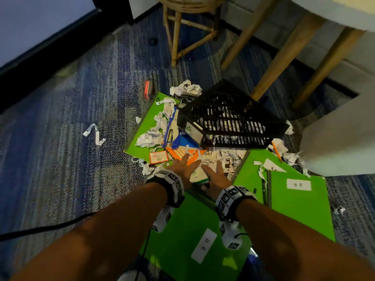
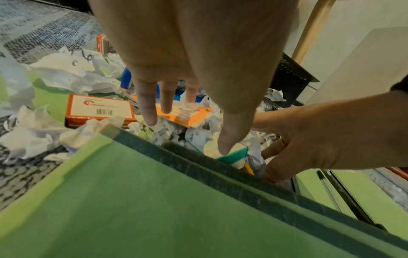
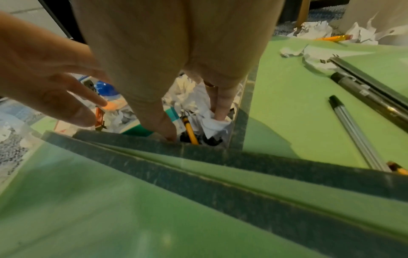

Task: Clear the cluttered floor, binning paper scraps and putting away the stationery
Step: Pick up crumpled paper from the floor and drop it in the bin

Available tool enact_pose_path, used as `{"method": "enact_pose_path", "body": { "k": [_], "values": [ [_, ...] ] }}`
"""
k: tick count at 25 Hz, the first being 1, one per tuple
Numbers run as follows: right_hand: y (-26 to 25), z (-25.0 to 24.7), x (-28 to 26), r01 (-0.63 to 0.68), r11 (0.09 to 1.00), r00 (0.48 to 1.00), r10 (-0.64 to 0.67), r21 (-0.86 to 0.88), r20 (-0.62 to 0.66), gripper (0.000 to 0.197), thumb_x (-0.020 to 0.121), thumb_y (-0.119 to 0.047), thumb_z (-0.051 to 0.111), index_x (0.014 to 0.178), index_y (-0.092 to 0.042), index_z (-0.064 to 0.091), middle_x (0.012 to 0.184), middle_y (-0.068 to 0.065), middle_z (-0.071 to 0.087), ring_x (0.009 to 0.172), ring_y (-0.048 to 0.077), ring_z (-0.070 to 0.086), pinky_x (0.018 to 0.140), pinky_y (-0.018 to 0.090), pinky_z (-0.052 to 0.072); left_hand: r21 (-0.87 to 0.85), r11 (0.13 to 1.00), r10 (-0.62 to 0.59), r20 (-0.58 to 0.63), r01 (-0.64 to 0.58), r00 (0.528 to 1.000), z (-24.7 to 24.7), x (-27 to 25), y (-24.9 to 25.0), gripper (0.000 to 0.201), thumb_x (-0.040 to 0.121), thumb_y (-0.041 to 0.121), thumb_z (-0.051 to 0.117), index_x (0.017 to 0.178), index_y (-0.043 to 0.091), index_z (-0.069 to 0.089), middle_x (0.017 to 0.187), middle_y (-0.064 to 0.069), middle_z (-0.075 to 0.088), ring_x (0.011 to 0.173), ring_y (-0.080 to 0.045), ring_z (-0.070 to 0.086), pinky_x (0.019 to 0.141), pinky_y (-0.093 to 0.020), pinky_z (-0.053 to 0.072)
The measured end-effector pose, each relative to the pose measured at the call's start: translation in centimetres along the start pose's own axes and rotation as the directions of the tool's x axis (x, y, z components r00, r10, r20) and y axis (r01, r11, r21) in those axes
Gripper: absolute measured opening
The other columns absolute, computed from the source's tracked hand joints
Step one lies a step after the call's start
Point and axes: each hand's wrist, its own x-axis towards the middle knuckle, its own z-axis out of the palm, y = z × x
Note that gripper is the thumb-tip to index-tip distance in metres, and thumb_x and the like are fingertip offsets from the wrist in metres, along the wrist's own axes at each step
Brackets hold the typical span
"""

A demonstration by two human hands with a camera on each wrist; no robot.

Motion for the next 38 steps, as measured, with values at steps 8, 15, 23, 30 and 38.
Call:
{"method": "enact_pose_path", "body": {
  "k": [8,15,23,30,38],
  "values": [
    [0.2,0.1,-0.2,-0.137,0.983,0.989,0.143,0.126,-0.04,0.06,0.09,-0.009,0.056,0.143,-0.018,0.031,0.143,0.016,0.037,0.127,0.034,0.044,0.099,0.039,0.041,0.106,0.992,0.067,-0.018,-0.065,0.998,1.6,-0.6,0.1,0.072,0.085,0.02,0.065,0.145,0.004,0.029,0.157,-0.014,0.013,0.14,-0.038,0.022,0.105,-0.056,0.035],
    [-0.2,-0.1,-1.4,-0.197,0.978,0.96,0.205,0.06,-0.193,0.044,0.084,-0.03,0.068,0.121,-0.011,0.055,0.121,0.01,0.059,0.111,0.029,0.056,0.088,0.035,0.05,-0.047,0.998,0.046,0.059,-0.043,0.997,0.0,-0.9,0.1,0.03,0.093,0.007,0.045,0.12,0.005,0.057,0.125,-0.018,0.054,0.115,-0.031,0.051,0.095,-0.035,0.042],
    [-0.4,0.5,-0.3,-0.113,0.989,0.955,0.082,-0.091,-0.286,0.112,0.072,-0.014,0.078,0.147,-0.04,-0.001,0.158,0.006,-0.014,0.14,0.038,0.023,0.106,0.047,0.04,-0.051,0.981,-0.195,-0.305,0.188,0.932,0.4,-1.8,-1.3,0.038,0.089,0.026,0.055,0.123,0.018,0.041,0.128,-0.011,0.039,0.115,-0.034,0.044,0.088,-0.049,0.047],
    [-0.4,0.2,-0.3,-0.148,0.989,0.982,0.146,-0.01,-0.122,0.048,0.087,-0.003,0.056,0.131,-0.014,0.044,0.134,0.016,0.044,0.118,0.034,0.051,0.095,0.04,0.047,-0.139,0.887,-0.446,-0.001,0.441,0.895,3.4,-2.6,-6.6,0.042,0.094,0.024,0.051,0.132,0.017,0.037,0.135,-0.019,0.039,0.122,-0.042,0.045,0.098,-0.046,0.042],
    [-0.4,-2.7,-3.2,-0.055,0.976,0.85,0.157,0.213,-0.503,0.034,0.088,-0.002,0.053,0.119,-0.014,0.054,0.125,0.013,0.05,0.105,0.032,0.055,0.084,0.036,0.046,-0.16,0.922,-0.374,-0.131,0.353,0.918,0.3,-3.4,-5.5,0.046,0.086,0.037,0.064,0.121,0.01,0.053,0.121,-0.011,0.058,0.112,-0.03,0.057,0.09,-0.039,0.05]
  ]
}}
